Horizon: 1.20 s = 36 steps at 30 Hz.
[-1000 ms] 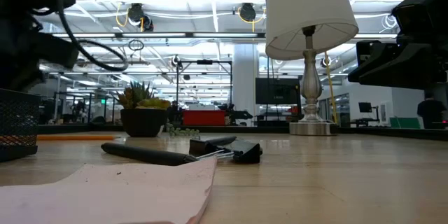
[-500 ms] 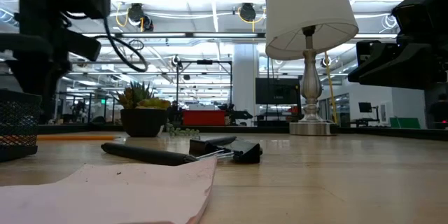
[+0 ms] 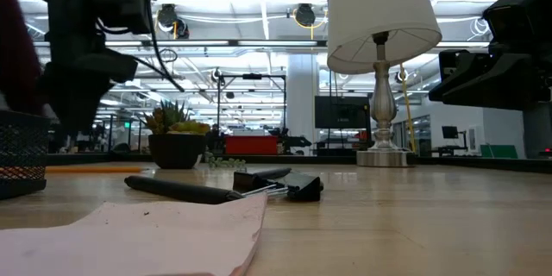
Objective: Pick and place office supplies into organizer
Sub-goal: Put the pencil into the top left section of the desk organizer
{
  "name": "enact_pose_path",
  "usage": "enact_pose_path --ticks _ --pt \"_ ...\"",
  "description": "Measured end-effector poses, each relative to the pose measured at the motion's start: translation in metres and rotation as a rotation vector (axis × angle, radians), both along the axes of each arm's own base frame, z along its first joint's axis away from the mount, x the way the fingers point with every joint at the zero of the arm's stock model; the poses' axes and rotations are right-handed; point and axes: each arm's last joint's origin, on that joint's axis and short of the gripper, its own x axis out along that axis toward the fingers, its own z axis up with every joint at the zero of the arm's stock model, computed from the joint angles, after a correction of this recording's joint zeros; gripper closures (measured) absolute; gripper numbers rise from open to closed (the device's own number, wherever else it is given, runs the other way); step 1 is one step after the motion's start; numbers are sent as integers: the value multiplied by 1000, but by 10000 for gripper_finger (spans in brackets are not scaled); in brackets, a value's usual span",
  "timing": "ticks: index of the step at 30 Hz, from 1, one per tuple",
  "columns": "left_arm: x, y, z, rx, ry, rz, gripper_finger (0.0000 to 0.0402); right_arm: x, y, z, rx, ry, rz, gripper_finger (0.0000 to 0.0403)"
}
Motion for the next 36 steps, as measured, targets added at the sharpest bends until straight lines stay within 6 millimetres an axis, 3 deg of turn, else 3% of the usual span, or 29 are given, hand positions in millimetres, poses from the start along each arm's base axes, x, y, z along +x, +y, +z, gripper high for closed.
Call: enact_pose_path --ticks 5,9,16,20,26,32,36 --pt "20 2 5 38 -226 211 195 0 0 0 0 0 0 314" --pt "38 0 14 55 -438 276 195 0 0 0 0 0 0 314" --pt "56 -19 28 140 -669 168 195 0 0 0 0 0 0 314" --pt "58 -31 30 184 -678 -26 195 0 0 0 0 0 0 314" --pt "51 -48 23 375 -508 -697 195 0 0 0 0 0 0 314" --pt "59 -53 32 458 -617 -758 195 0 0 0 0 0 0 314" --pt "67 -62 44 516 -779 -977 195 0 0 0 0 0 0 314"
